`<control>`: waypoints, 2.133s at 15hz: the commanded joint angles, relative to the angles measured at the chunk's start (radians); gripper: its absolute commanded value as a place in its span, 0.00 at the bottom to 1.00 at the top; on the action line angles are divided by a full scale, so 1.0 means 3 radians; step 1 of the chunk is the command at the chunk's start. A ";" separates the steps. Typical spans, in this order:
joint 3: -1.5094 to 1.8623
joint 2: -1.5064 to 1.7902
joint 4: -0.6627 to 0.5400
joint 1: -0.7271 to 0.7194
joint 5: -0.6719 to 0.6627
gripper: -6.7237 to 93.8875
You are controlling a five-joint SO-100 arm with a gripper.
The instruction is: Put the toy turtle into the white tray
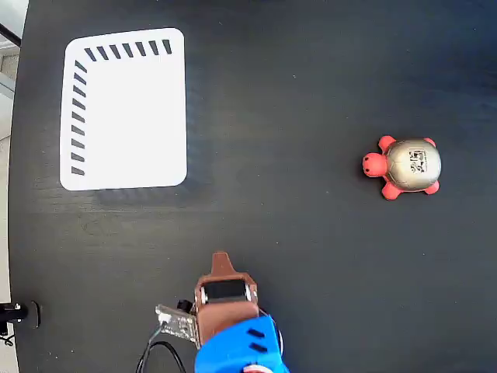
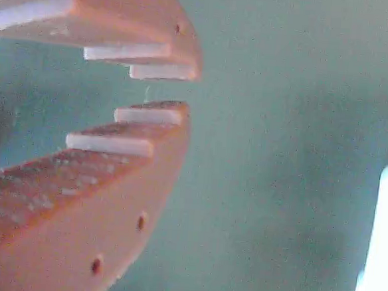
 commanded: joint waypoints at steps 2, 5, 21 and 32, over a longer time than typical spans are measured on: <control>-0.0603 -0.0767 -0.0199 0.0169 -0.0210 0.06; -0.1877 -0.1974 -0.0153 0.0772 -0.0383 0.06; -0.5875 -0.5666 0.1145 0.2797 -0.2874 0.44; -0.6903 -0.7210 0.1263 0.3232 -0.3247 0.65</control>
